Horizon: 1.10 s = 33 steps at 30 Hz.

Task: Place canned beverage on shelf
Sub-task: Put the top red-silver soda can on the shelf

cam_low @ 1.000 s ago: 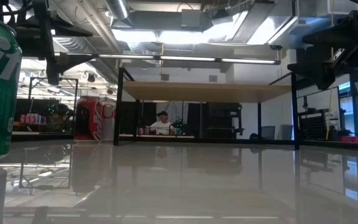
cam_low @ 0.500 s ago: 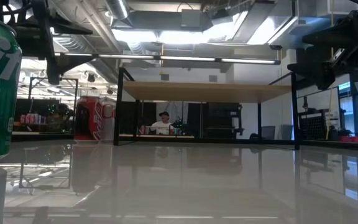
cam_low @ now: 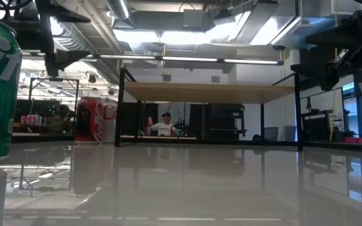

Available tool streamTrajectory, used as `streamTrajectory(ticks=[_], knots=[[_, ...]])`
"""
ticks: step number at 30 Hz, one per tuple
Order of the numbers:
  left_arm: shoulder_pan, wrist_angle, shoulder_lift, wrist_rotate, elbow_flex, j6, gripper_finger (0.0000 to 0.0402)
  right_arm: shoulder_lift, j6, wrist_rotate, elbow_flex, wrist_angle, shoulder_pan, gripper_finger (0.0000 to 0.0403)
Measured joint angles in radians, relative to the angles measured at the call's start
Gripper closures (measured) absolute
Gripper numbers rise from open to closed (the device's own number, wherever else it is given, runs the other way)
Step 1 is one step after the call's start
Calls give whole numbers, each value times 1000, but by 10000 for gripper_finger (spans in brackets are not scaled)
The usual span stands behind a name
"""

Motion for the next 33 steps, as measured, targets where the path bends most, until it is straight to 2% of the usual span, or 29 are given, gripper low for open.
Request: streamTrajectory(ticks=[5, 12, 15, 21, 25, 33], knots=[[0, 61, 0, -132, 0, 2, 11, 0, 0, 19, 0, 1, 0, 22], [0, 79, 32, -143, 12, -32, 11, 0, 0, 20, 0, 1, 0, 22], [1, 76, 72, -140, 59, -23, 11, 0, 0, 21, 0, 1, 0, 22], [17, 54, 222, -177, 235, 128, 11, 0, -1, 21, 0, 1, 0, 22], [70, -67, 314, -197, 389, 193, 11, 0, 0, 28, 0, 1, 0, 22], [239, -554, 483, -113, 745, 174, 11, 0, 0, 28, 0, 1, 0, 22]])
